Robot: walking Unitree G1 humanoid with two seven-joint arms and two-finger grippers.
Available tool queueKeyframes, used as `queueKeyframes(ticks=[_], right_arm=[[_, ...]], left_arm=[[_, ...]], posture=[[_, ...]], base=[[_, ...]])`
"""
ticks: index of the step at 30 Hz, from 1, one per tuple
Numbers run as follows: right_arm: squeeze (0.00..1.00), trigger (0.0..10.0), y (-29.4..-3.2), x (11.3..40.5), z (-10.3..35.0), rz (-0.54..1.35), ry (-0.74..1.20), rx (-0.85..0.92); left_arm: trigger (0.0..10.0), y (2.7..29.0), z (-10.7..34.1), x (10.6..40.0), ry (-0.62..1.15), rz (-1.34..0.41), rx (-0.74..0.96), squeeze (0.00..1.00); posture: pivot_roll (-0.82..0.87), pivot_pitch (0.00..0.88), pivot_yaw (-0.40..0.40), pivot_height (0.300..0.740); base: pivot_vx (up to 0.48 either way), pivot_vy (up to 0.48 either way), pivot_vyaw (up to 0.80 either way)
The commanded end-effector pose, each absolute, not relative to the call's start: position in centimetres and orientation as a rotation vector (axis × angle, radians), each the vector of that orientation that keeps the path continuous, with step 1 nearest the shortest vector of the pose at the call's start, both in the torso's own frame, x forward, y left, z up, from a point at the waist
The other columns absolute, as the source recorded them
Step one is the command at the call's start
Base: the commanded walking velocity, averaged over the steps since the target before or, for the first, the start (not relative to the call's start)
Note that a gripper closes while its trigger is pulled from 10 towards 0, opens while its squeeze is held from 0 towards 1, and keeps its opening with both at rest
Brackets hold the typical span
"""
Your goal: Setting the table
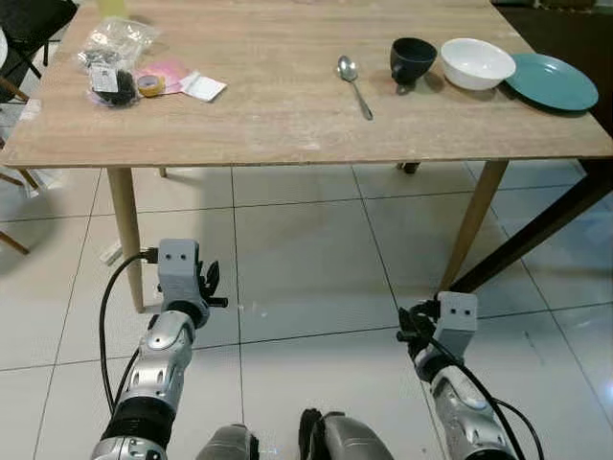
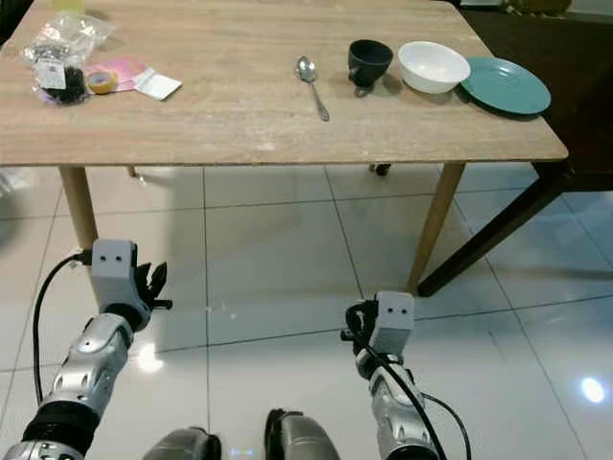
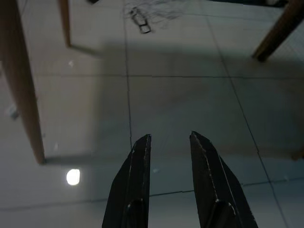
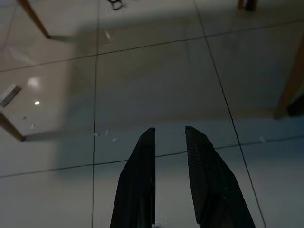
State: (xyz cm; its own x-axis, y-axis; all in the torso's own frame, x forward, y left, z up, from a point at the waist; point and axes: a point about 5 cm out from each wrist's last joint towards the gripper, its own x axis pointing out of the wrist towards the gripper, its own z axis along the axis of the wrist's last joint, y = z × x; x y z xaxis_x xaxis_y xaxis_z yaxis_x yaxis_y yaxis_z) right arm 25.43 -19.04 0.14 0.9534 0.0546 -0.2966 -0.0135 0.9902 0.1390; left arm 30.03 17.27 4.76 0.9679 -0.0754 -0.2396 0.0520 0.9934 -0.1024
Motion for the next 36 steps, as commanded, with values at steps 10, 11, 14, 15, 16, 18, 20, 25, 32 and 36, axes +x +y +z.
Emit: queueKeyframes(ticks=[10,11,14,15,16,18,20,25,32,36], right_arm=[[0.00,10.0,-19.7,24.9,-0.3,0.021,0.334,0.139],[0.00,10.0,-19.7,24.9,-0.3,0.022,0.334,0.139],[0.00,10.0,-19.7,25.0,-0.2,0.024,0.331,0.140],[0.00,10.0,-19.7,25.1,-0.2,0.024,0.330,0.141],[0.00,10.0,-19.7,25.2,-0.1,0.026,0.326,0.140],[0.00,10.0,-19.6,25.3,0.1,0.030,0.312,0.141],[0.00,10.0,-19.5,25.7,1.0,0.040,0.254,0.134],[0.00,10.0,-19.4,27.1,3.8,0.039,0.098,0.129],[0.00,10.0,-19.8,30.0,9.2,0.017,-0.112,0.093],[0.00,10.0,-19.9,31.0,12.0,0.026,-0.204,0.068]], left_arm=[[10.0,17.0,4.2,29.7,0.271,-0.060,-0.118,0.00],[10.0,17.0,4.2,29.7,0.272,-0.058,-0.120,0.00],[10.0,17.1,4.2,29.7,0.268,-0.052,-0.122,0.00],[10.0,17.1,4.3,29.7,0.266,-0.051,-0.121,0.00],[10.0,17.1,4.4,29.7,0.257,-0.051,-0.117,0.00],[10.0,17.1,4.6,29.8,0.245,-0.054,-0.107,0.00],[10.0,17.1,5.2,30.0,0.201,-0.063,-0.098,0.00],[10.0,17.1,7.5,30.6,0.073,-0.072,-0.124,0.00],[10.0,16.9,10.4,31.8,-0.036,-0.079,-0.120,0.00],[10.0,16.8,12.1,32.5,-0.089,-0.081,-0.116,0.00]], posture=[[0.06,0.088,-0.028,0.740],[0.06,0.088,-0.028,0.740],[0.06,0.089,-0.029,0.740],[0.06,0.089,-0.030,0.740],[0.06,0.090,-0.030,0.740],[0.07,0.091,-0.030,0.740],[0.07,0.091,-0.030,0.740],[0.07,0.096,-0.028,0.740],[0.06,0.097,-0.023,0.740],[0.06,0.097,-0.023,0.740]], base=[[0.000,0.000,0.00],[0.000,0.000,0.00],[0.000,0.000,0.00],[0.000,0.000,0.00],[0.000,0.000,0.00],[0.000,0.000,0.00],[0.000,0.000,0.00],[0.000,0.000,0.00],[0.000,0.000,0.00],[0.000,0.000,0.00]])
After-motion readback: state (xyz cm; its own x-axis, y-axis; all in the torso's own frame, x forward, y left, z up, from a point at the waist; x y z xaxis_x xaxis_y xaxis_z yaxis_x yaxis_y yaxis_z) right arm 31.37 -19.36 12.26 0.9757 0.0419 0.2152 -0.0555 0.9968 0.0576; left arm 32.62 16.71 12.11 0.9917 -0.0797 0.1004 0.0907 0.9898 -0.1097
